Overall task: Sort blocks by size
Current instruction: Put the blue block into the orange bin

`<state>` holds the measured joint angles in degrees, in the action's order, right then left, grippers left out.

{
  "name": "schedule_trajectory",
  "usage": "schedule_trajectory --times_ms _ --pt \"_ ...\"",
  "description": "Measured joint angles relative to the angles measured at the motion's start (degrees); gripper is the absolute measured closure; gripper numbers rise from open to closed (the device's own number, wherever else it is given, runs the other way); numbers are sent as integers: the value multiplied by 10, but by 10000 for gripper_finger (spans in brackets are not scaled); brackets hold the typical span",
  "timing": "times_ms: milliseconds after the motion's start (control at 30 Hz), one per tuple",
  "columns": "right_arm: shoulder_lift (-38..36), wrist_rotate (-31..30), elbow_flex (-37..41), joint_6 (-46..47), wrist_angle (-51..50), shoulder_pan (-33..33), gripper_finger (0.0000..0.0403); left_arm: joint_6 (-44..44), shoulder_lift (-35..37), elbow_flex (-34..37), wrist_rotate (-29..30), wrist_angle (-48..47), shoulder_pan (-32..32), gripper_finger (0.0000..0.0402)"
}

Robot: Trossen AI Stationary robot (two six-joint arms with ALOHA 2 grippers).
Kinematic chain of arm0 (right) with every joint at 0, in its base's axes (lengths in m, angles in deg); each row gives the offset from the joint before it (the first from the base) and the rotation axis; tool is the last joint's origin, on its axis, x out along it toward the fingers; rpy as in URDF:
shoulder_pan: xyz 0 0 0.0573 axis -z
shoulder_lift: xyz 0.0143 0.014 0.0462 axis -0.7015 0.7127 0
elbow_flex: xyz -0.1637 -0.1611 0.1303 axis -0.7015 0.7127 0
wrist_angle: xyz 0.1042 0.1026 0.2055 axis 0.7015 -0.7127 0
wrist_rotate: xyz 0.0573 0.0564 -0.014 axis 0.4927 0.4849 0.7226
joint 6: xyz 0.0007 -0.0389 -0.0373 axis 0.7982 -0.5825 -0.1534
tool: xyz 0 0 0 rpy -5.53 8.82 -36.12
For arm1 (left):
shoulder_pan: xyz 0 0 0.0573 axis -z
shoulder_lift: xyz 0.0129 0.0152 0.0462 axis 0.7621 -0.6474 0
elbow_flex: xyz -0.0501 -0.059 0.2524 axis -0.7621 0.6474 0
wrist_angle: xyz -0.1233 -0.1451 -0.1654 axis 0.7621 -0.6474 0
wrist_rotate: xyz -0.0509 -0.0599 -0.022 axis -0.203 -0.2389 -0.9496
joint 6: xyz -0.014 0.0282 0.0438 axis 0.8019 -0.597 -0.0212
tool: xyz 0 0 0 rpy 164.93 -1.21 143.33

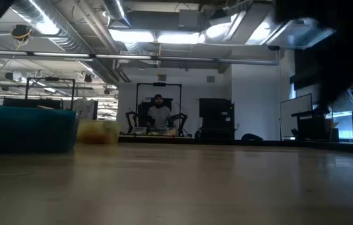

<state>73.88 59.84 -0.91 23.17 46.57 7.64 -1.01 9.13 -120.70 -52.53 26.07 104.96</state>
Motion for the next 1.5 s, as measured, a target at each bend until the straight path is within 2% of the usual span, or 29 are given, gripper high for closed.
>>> schedule_trajectory --times_ms 167,367,567,700,900,1067,1333,1500 --pt "0 116 7 49 -142 -3 116 7 0 12 -4 3 -10 183" --pt "0 208 21 48 -238 -4 116 21 0 21 -6 3 -20 183" --pt "0 215 49 -25 -250 -32 116 4 0 21 -5 10 -29 183" --pt "0 214 76 -41 -242 -51 116 0 0 21 -5 9 -36 183" --pt "-4 214 132 -43 -172 -56 118 -8 0 21 -5 9 -39 183" --pt "-5 216 151 -43 -147 -55 161 -8 0 21 -5 9 -39 183" --pt "-4 205 153 -35 -119 -56 288 -8 0 21 3 9 -39 183" --pt "-3 196 144 -7 -115 -56 297 -8 0 21 4 12 -39 183"
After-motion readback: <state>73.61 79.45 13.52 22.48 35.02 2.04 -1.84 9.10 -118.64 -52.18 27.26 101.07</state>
